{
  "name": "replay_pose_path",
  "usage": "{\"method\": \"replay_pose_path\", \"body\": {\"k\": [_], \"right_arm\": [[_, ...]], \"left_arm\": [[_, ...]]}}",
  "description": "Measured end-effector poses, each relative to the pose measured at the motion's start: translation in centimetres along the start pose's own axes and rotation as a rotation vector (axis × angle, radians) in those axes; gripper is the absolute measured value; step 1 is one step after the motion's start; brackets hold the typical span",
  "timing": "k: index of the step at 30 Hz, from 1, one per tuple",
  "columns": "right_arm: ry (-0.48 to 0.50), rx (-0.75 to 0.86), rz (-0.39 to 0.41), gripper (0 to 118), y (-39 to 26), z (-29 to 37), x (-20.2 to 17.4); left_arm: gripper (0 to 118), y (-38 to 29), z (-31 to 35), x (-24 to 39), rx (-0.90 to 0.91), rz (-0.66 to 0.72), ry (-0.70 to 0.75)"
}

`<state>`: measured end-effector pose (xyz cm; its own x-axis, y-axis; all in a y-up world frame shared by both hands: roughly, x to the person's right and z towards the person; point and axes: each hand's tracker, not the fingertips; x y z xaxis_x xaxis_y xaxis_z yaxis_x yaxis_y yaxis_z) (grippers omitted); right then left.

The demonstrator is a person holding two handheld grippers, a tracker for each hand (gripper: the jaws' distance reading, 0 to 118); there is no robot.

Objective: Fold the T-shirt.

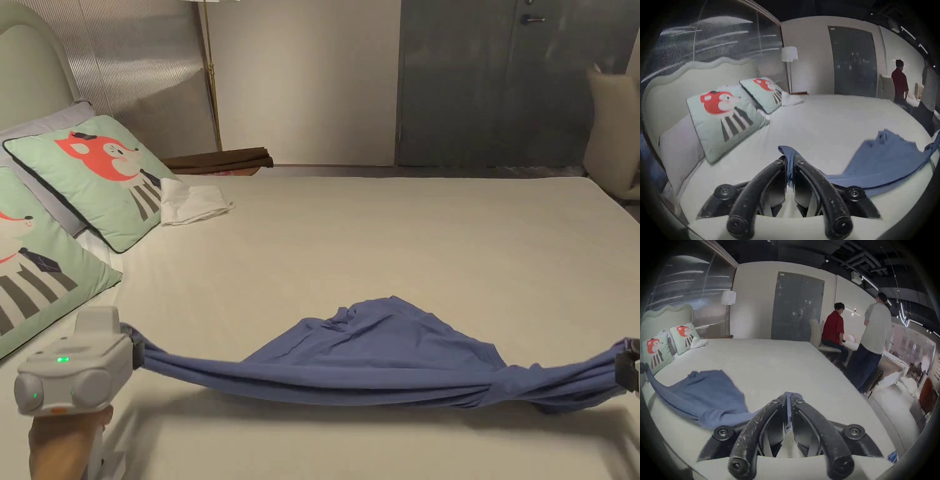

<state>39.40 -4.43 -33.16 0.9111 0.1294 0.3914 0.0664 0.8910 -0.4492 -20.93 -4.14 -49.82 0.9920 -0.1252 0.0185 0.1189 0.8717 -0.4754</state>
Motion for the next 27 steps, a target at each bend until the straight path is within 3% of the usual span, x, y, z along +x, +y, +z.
{"method": "replay_pose_path", "body": {"k": [16, 27], "right_arm": [[0.006, -0.127, -0.083, 2, -13.4, 14.7, 4.0], [0.009, -0.313, -0.056, 3, -18.2, 14.8, 3.7]], "left_arm": [[3, -12.7, 11.7, -4.4, -0.225, -0.026, -0.046], [3, -15.7, 12.8, -3.5, -0.313, -0.024, -0.032]]}}
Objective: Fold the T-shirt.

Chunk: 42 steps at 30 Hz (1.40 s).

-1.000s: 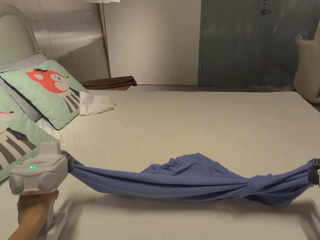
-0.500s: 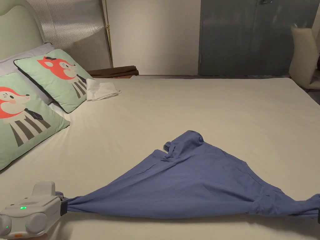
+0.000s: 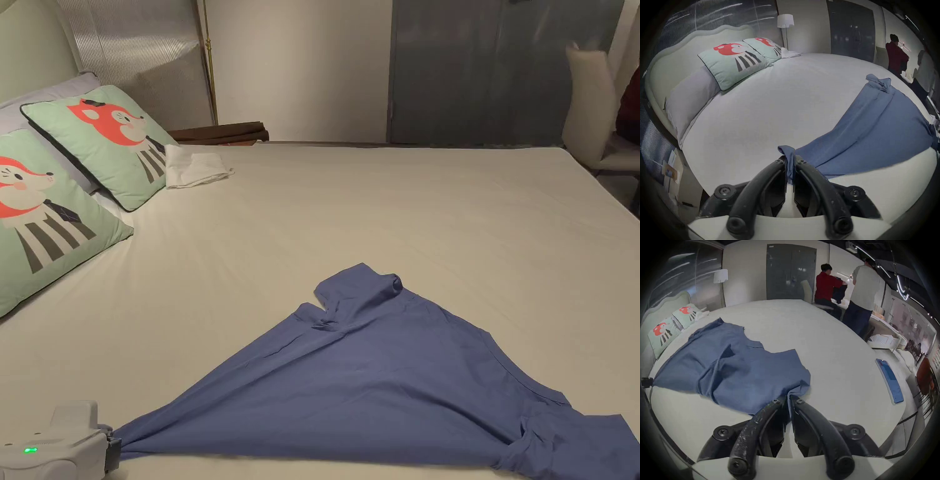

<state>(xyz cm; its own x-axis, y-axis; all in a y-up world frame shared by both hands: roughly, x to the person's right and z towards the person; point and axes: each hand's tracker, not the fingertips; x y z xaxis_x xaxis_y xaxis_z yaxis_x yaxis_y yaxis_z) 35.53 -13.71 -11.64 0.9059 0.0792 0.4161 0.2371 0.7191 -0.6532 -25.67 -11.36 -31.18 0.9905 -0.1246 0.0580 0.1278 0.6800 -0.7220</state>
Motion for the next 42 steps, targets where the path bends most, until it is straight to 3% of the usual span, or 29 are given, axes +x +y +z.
{"method": "replay_pose_path", "body": {"k": [1, 3, 4, 5, 6, 7, 8, 13, 18, 19, 22, 23, 25, 26, 27, 37, 42], "right_arm": [[-0.003, 0.003, 0.008, 3, 0.5, 0.2, -0.1], [0.006, 0.008, 0.008, 18, 2.0, 1.2, -0.3], [0.013, 0.030, 0.007, 37, 2.8, 1.8, -0.5], [0.029, 0.070, 0.008, 70, 3.9, 2.4, -0.9], [0.039, 0.114, 0.009, 88, 5.3, 3.1, -1.5], [0.052, 0.163, 0.014, 97, 6.5, 3.9, -2.2], [0.077, 0.224, 0.016, 100, 7.9, 4.9, -3.1], [0.145, 0.478, 0.027, 100, 13.4, 9.7, -7.8], [0.100, 0.658, 0.045, 100, 16.1, 14.0, -11.1], [0.093, 0.692, 0.048, 100, 16.4, 14.6, -11.5], [0.074, 0.739, 0.064, 91, 16.8, 15.4, -12.4], [0.068, 0.744, 0.071, 79, 16.8, 15.5, -12.7], [0.064, 0.759, 0.079, 45, 16.7, 15.5, -13.1], [0.062, 0.767, 0.076, 16, 16.5, 15.5, -13.2], [0.058, 0.772, 0.073, 0, 16.5, 15.5, -13.4], [0.059, 0.785, 0.085, 0, 16.3, 14.6, -14.4], [0.062, 0.771, 0.100, 0, 16.3, 14.1, -14.8]], "left_arm": [[3, 0.3, 0.2, 0.2, 0.001, 0.002, 0.009], [13, 1.0, 1.0, 0.5, 0.005, 0.017, 0.008], [27, 1.5, 1.5, 0.7, 0.020, 0.035, -0.002], [56, 2.3, 2.1, 1.2, 0.054, 0.056, -0.032], [78, 3.3, 2.9, 1.7, 0.085, 0.074, -0.056], [95, 4.0, 4.0, 2.7, 0.123, 0.078, -0.076], [104, 5.3, 5.2, 3.8, 0.186, 0.075, -0.091], [105, 10.4, 12.2, 9.7, 0.482, 0.004, -0.188], [104, 13.2, 17.9, 13.4, 0.737, 0.013, -0.196], [104, 13.4, 16.2, 12.6, 0.776, 0.024, -0.195], [97, 13.7, 16.5, 13.1, 0.823, 0.027, -0.206], [84, 13.7, 15.7, 13.0, 0.833, 0.022, -0.213], [46, 13.5, 15.6, 13.2, 0.849, 0.012, -0.227], [12, 13.3, 15.2, 13.4, 0.857, 0.003, -0.226], [0, 13.2, 14.7, 13.5, 0.860, -0.003, -0.225], [0, 12.6, 12.8, 13.9, 0.819, -0.053, -0.266], [0, 12.6, 11.0, 12.5, 0.659, -0.055, -0.262]]}}
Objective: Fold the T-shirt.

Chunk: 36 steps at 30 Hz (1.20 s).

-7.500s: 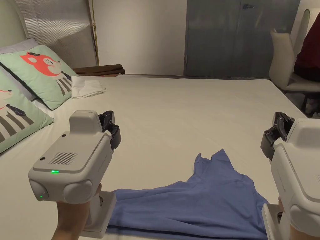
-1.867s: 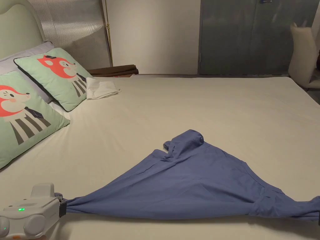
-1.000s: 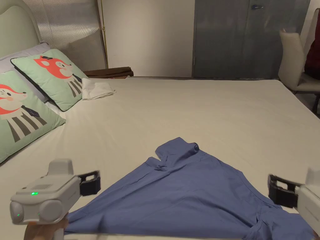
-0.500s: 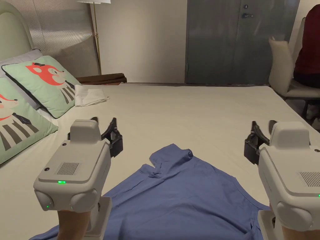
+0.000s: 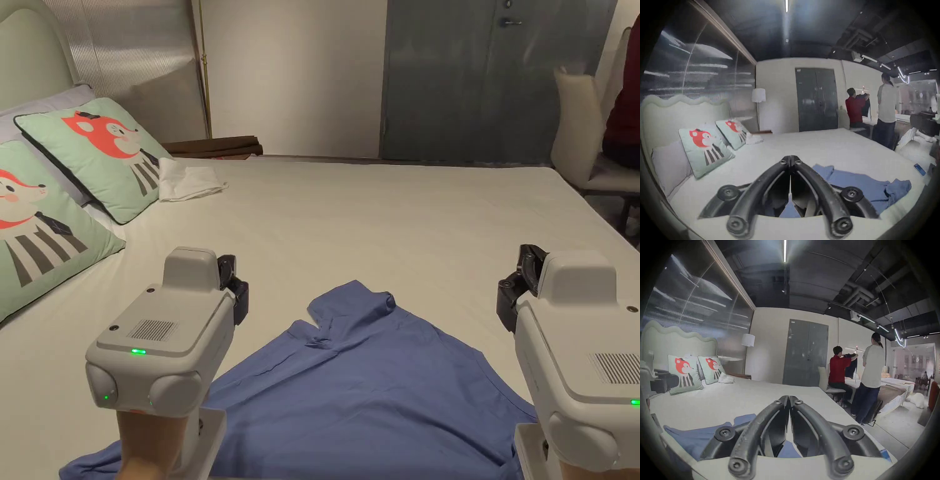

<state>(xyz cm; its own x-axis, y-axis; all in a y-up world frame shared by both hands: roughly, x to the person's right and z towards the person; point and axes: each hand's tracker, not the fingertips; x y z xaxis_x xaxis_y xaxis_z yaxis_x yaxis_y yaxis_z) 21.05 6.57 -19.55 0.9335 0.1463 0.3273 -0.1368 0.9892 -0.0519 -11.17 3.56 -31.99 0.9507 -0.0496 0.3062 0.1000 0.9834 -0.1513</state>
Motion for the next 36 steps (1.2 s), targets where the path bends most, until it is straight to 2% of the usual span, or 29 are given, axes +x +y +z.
{"method": "replay_pose_path", "body": {"k": [6, 11, 12, 13, 15, 16, 17, 20, 25, 27, 29, 30, 32, 36], "right_arm": [[0.032, -0.017, 0.012, 0, -0.5, -0.3, -0.9], [0.065, -0.032, 0.024, 0, -0.8, -1.1, -1.9], [0.073, -0.034, 0.029, 0, -0.9, -1.3, -2.1], [0.082, -0.041, 0.035, 0, -1.0, -1.5, -2.3], [0.094, -0.045, 0.037, 0, -1.2, -1.7, -2.7], [0.099, -0.047, 0.038, 0, -1.3, -1.8, -2.9], [0.104, -0.049, 0.040, 0, -1.4, -1.9, -3.1], [0.121, -0.063, 0.050, 0, -1.6, -2.2, -3.5], [0.134, -0.087, 0.060, 0, -2.1, -2.5, -3.7], [0.136, -0.096, 0.059, 0, -2.4, -2.7, -3.7], [0.138, -0.105, 0.060, 0, -2.6, -2.7, -3.8], [0.138, -0.108, 0.062, 0, -2.7, -2.7, -3.8], [0.138, -0.117, 0.063, 0, -3.0, -2.8, -3.6], [0.141, -0.166, 0.065, 0, -3.7, -3.9, -3.0]], "left_arm": [[0, -2.8, 0.2, -4.9, -0.230, 0.080, 0.034], [0, -6.8, 0.3, -9.9, -0.439, 0.089, 0.110], [6, -7.5, 0.2, -10.7, -0.492, 0.085, 0.121], [18, -8.0, 0.8, -11.0, -0.518, 0.096, 0.141], [60, -9.7, 0.9, -12.0, -0.591, 0.103, 0.148], [78, -10.5, 1.0, -12.6, -0.609, 0.147, 0.161], [78, -10.9, 1.3, -12.7, -0.638, 0.175, 0.163], [92, -12.9, 1.9, -13.1, -0.661, 0.176, 0.198], [89, -14.8, 1.9, -13.4, -0.718, 0.147, 0.227], [65, -15.5, 1.6, -13.2, -0.724, 0.148, 0.224], [25, -16.3, 0.8, -13.6, -0.729, 0.158, 0.224], [19, -16.3, 0.8, -13.5, -0.720, 0.187, 0.180], [6, -15.9, 1.0, -12.8, -0.699, 0.141, 0.196], [5, -13.9, 2.4, -11.5, -0.631, 0.115, 0.184]]}}
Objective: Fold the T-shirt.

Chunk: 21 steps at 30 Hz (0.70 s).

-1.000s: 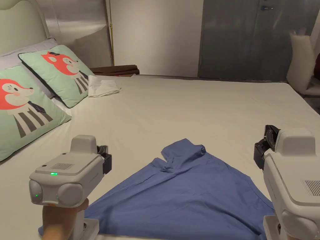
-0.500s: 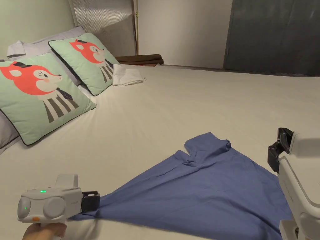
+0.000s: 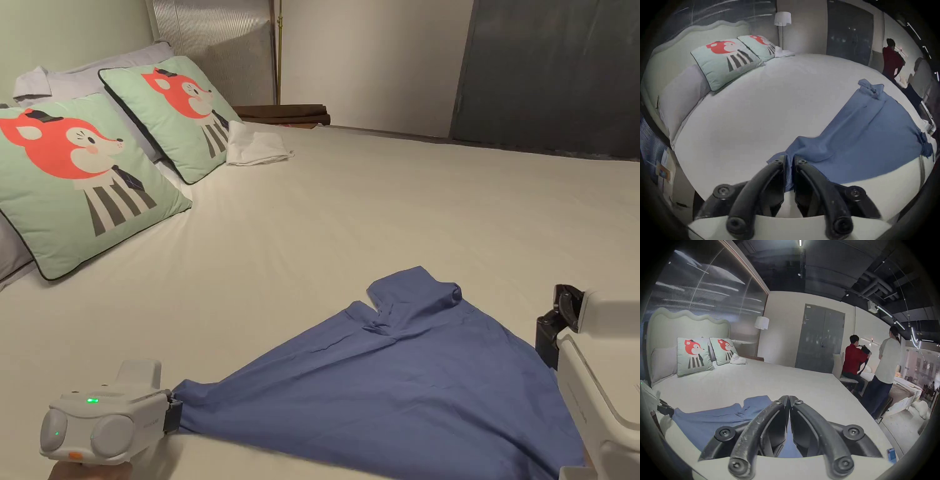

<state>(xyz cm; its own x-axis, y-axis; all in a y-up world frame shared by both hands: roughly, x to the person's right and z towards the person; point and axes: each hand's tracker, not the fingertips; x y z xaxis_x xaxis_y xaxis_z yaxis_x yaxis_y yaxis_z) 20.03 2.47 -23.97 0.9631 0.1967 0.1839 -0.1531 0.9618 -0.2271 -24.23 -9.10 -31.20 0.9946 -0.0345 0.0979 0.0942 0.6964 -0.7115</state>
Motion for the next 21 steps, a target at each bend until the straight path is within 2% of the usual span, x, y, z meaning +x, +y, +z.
{"method": "replay_pose_path", "body": {"k": [4, 5, 6, 7, 8, 9, 10, 14, 17, 21], "right_arm": [[0.048, -0.135, -0.035, 0, -0.7, -3.2, 0.9], [0.064, -0.175, -0.043, 9, -0.9, -4.5, 1.2], [0.074, -0.211, -0.059, 22, -1.1, -6.0, 1.4], [0.092, -0.247, -0.074, 40, -1.2, -7.6, 1.6], [0.112, -0.280, -0.100, 70, -1.4, -9.4, 1.8], [0.121, -0.309, -0.102, 89, -1.5, -10.9, 1.9], [0.133, -0.347, -0.107, 100, -1.8, -13.0, 2.0], [0.176, -0.478, -0.080, 104, -2.5, -20.3, 1.4], [0.202, -0.574, -0.102, 104, -3.4, -25.4, 0.8], [0.191, -0.683, -0.088, 104, -5.5, -31.5, -0.2]], "left_arm": [[5, 1.7, 1.1, -0.1, 0.078, 0.002, -0.017], [5, 2.1, 0.1, -0.7, 0.089, 0.004, -0.022], [5, 2.7, 0.3, -0.6, 0.093, 0.005, -0.037], [5, 3.2, 0.4, -0.5, 0.101, 0.008, -0.053], [5, 3.8, 0.4, -0.3, 0.112, 0.012, -0.063], [5, 4.1, 0.7, 0.5, 0.114, 0.008, -0.068], [5, 4.6, 0.7, 0.8, 0.119, 0.002, -0.075], [5, 6.4, 0.2, 2.1, 0.130, -0.008, -0.103], [5, 7.3, -1.0, 2.4, 0.131, -0.011, -0.107], [5, 7.9, -2.9, 1.7, 0.123, -0.018, -0.101]]}}
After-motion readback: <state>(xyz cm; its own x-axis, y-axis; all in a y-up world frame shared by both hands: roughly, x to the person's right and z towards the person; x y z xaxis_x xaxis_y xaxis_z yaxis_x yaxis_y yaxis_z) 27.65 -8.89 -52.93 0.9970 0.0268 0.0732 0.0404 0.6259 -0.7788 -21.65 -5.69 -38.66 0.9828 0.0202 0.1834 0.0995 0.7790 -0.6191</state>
